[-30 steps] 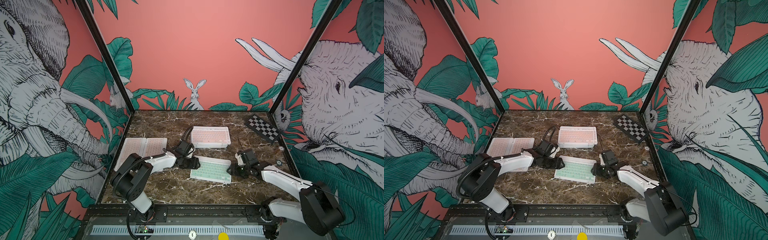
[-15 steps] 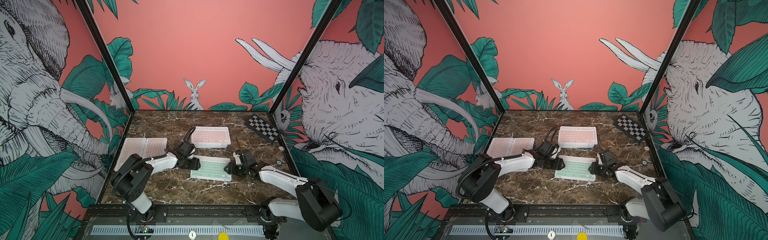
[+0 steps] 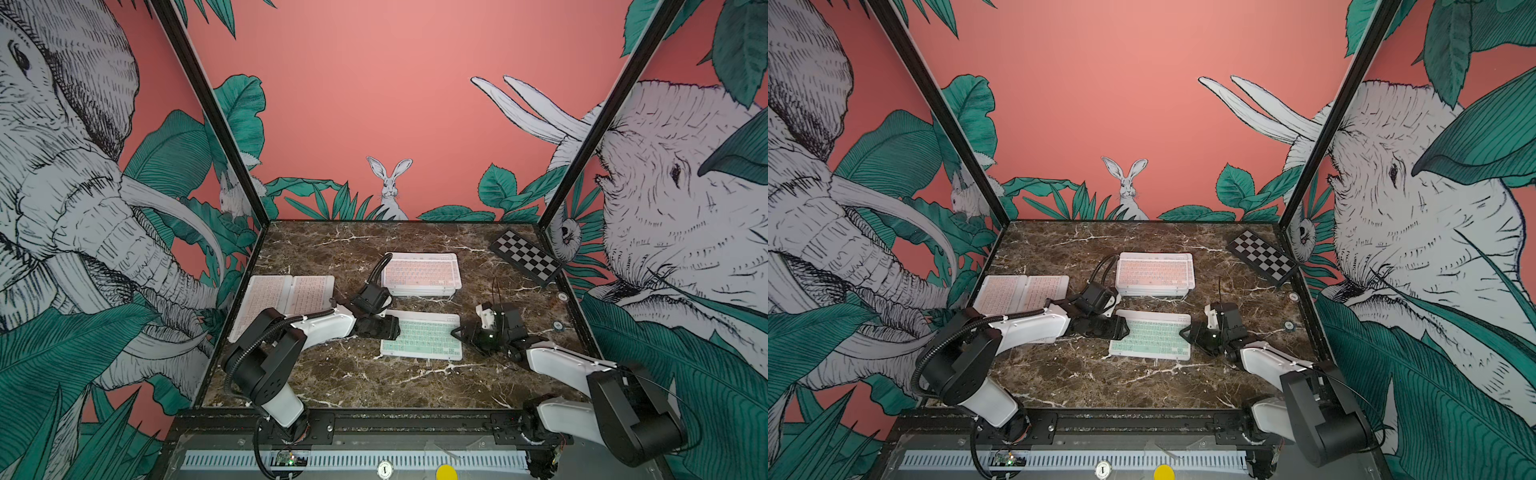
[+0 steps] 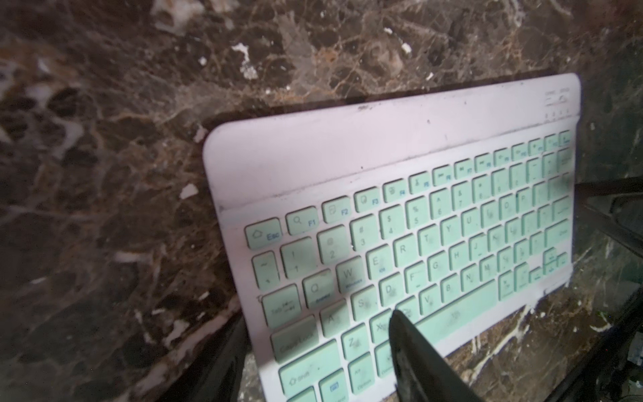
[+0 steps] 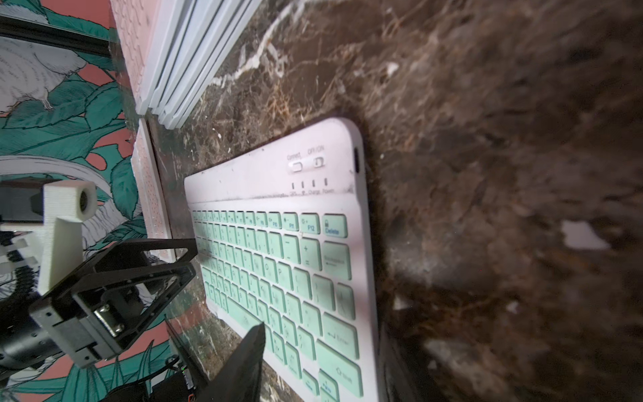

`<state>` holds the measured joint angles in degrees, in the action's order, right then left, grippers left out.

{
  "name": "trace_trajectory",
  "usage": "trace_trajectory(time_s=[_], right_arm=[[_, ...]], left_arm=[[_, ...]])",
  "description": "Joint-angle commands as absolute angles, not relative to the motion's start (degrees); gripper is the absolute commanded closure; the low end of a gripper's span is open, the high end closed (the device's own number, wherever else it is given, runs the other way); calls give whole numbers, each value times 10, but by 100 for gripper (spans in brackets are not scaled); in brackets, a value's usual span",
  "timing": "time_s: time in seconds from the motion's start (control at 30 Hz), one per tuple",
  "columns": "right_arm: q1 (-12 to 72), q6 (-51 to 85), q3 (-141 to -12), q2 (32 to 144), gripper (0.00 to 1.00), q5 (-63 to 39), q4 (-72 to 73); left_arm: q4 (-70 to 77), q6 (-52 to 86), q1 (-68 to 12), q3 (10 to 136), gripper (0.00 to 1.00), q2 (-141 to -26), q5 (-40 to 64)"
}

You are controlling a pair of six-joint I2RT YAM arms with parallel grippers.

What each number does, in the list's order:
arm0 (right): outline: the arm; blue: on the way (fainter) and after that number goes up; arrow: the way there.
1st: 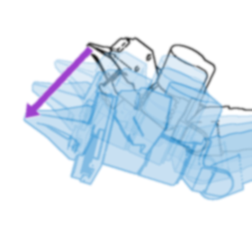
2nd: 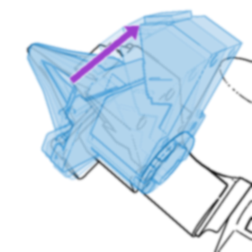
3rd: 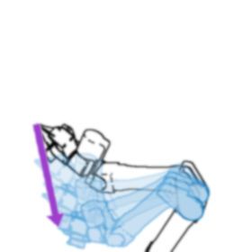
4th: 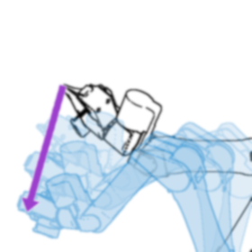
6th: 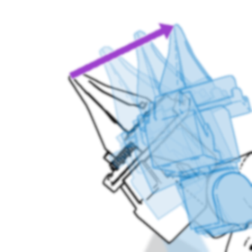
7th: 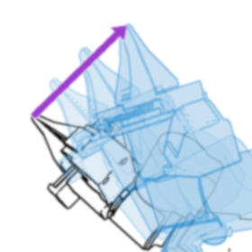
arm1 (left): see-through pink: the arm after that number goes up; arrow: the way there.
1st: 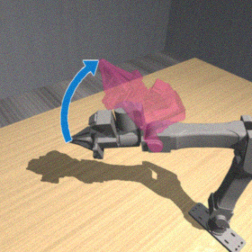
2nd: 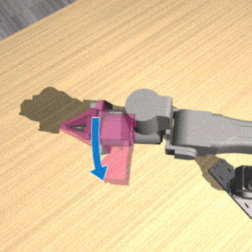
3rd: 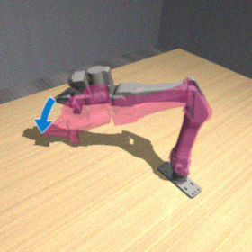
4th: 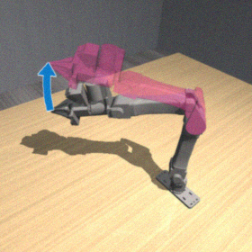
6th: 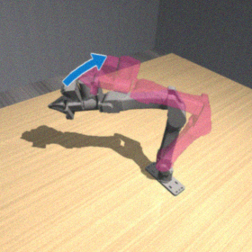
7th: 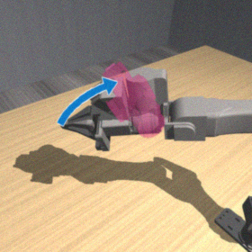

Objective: Stack the numeric keypads
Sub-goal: Pick up the numeric keypad from the center of the board.

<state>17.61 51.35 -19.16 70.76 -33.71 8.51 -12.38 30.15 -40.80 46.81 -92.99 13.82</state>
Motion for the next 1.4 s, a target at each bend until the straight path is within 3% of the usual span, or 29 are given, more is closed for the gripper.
trace_trajectory(time_s=[0.0, 0.77, 0.83, 1.03, 1.37], right_arm=[[186, 529, -203, 676, 49, -476, 165], [178, 466, -208, 635, 58, -460, 54], [178, 464, -205, 638, 65, -458, 52], [171, 468, -208, 637, 100, -463, 44], [151, 460, -299, 592, 100, -517, -14]], left_arm=[[-156, 298, -434, 438, 33, -982, 197], [-161, 297, -434, 438, 34, -971, 177], [-158, 305, -434, 438, 34, -969, 170], [-147, 338, -434, 438, 34, -933, 136], [-285, 334, -418, 520, 33, -754, -18]])
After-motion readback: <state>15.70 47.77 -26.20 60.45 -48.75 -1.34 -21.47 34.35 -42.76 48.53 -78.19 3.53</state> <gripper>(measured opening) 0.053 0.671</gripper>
